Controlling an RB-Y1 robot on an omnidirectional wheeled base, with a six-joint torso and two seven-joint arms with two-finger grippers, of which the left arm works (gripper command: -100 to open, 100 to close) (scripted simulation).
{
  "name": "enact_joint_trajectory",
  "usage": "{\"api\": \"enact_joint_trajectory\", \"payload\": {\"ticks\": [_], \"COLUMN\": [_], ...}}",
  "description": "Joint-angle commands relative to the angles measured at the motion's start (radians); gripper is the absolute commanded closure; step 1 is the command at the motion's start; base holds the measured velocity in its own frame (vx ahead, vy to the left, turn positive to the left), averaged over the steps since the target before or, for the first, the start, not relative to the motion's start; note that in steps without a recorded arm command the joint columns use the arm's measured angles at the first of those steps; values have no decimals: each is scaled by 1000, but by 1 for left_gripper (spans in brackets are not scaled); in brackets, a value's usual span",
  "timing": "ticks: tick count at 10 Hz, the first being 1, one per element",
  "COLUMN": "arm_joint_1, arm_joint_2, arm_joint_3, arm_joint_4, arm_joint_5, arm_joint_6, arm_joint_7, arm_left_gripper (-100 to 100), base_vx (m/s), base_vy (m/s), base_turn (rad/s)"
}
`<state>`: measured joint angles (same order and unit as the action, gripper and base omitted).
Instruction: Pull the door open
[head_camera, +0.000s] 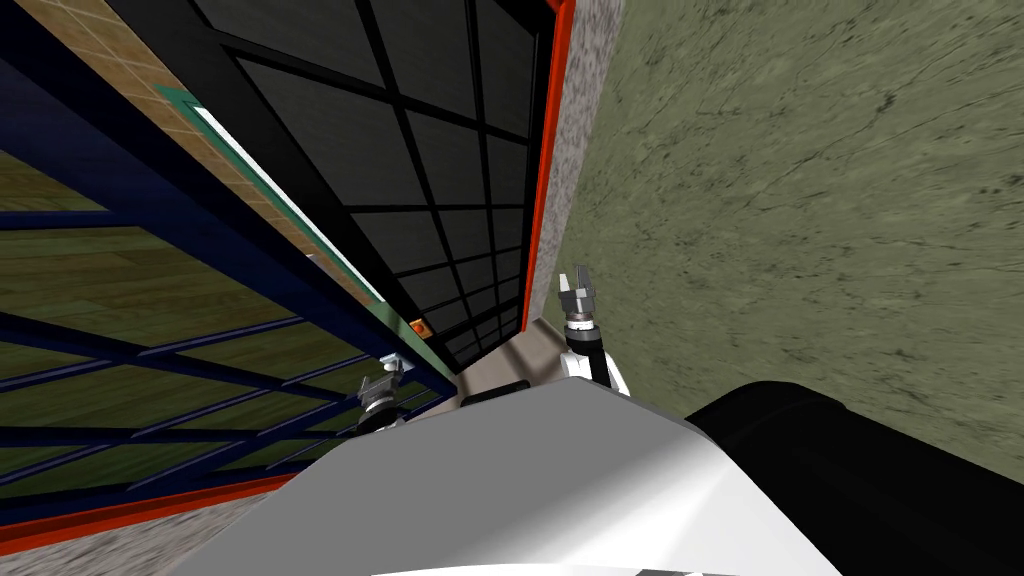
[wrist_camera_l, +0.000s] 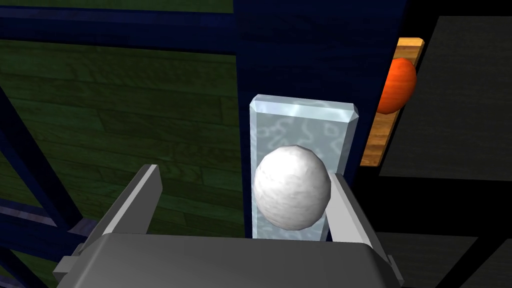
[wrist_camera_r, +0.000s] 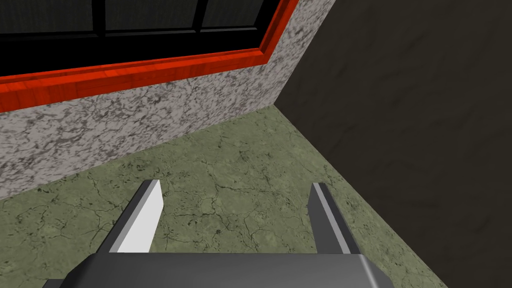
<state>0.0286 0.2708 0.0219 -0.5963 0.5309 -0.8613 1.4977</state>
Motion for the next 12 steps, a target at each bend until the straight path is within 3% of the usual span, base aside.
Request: {"api": "enact_joint_trajectory", "payload": {"ticks": [1,3,5,7,8,9,10,11,12], "arm_joint_1": [30,30,30,30,30,30,30,40,41], "arm_joint_2": [27,27,27,27,27,27,27,17,21], "arm_joint_3": [18,18,18,18,18,18,18,-29,-36], "arm_joint_4": [28,28,-23,-5,-26,-6,-45,-74,-76], "arm_joint_5": [11,11,11,11,11,11,11,-14,-18], "arm_joint_6": [8,8,8,8,8,8,8,8,5], "arm_joint_7": [7,7,7,7,7,7,7,22,28], "arm_left_gripper": [100,100,100,100,100,100,100,100,100], "base_vx": [-44,-50,-11,8,0,4,-1,-139,-198], "base_vy": [-16,-22,5,7,0,3,0,-1,45], "base_turn": [39,11,26,-20,0,-13,18,-178,-190]}}
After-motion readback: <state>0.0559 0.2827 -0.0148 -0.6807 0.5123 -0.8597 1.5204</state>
